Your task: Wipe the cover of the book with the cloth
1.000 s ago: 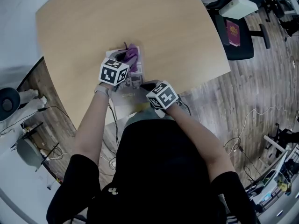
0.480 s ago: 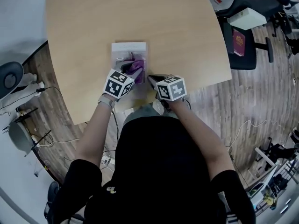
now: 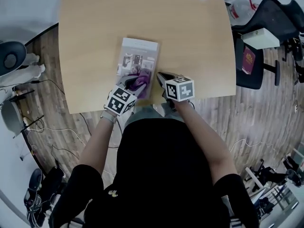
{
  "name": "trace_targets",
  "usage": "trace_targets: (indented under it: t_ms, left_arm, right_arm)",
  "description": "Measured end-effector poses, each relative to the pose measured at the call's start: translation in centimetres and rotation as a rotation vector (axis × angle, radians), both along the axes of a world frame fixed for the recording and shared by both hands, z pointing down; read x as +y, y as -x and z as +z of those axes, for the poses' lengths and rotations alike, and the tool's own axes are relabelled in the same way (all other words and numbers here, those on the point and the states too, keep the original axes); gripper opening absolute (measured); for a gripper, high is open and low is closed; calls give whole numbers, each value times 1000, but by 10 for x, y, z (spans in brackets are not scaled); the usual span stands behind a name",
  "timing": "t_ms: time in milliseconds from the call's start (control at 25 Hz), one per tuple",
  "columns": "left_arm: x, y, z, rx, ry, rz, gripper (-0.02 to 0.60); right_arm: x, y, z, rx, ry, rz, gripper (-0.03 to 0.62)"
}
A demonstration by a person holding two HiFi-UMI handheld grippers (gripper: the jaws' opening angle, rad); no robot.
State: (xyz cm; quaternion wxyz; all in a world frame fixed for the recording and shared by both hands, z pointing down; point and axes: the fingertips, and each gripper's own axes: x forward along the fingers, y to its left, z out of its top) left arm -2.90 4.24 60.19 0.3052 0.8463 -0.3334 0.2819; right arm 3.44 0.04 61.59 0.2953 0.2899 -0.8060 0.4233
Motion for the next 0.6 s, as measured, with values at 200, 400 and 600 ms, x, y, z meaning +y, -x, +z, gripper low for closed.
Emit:
trace_targets:
  t_ms: [200,400,600]
  left_arm:
    - [25,4,0,5,5,-63,149]
    - [39,0,-2,12,-3,-117,149]
    - [46,-9,-2,13,-2,-176,149]
  right_arm:
    - [-3,-3,1,17,-11,-63,31]
    - [-7,-13,1,28,-17,-110,31]
    - [-5,-20,4,28,-14,-145,31]
